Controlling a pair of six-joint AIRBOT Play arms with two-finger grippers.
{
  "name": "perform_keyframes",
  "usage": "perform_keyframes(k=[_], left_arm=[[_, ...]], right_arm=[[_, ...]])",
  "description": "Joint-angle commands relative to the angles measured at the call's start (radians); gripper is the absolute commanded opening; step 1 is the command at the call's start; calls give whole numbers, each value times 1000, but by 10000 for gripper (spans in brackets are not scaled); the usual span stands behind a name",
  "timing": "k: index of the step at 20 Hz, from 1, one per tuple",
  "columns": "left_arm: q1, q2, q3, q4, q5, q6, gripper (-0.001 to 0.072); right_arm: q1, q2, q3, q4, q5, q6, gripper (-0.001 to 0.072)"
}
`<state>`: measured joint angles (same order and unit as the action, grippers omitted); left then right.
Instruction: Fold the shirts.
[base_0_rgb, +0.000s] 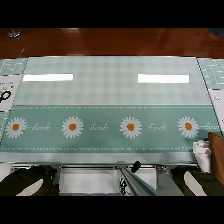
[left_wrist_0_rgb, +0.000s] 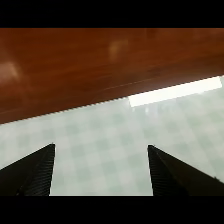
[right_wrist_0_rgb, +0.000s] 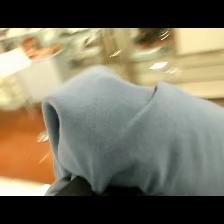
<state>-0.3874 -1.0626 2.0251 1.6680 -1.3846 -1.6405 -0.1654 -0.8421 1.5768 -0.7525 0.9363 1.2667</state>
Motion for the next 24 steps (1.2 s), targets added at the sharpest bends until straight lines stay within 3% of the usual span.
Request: perform_keyframes(k=[1, 4, 10, 15, 16, 17, 18, 21, 24], left_arm=[[1, 87, 31, 0, -171, 5, 706], [1, 86, 1, 0, -294, 6, 706], [1, 87, -233, -8, -310, 5, 706], [1, 87, -481, -138, -238, 5, 706], [1, 87, -535, -167, -206, 5, 706], [1, 86, -594, -195, -177, 5, 706], [1, 86, -652, -212, -155, 5, 706], [1, 88, -862, -272, -122, 5, 706], [1, 116, -1125, -407, 36, 6, 706]], right_arm=[[50, 34, -29, 11, 334, 120, 20], [269, 11, -164, -66, 362, 154, 20], [739, -66, -553, -531, 185, 375, 20], [876, -208, -764, -551, 11, 468, 24], [880, -238, -766, -550, 0, 468, 146], [876, -253, -766, -550, -3, 468, 428], [862, -251, -764, -557, 9, 467, 534], [780, -185, -706, -617, 146, 456, 535], [683, -24, -661, -765, 251, 462, 536]])
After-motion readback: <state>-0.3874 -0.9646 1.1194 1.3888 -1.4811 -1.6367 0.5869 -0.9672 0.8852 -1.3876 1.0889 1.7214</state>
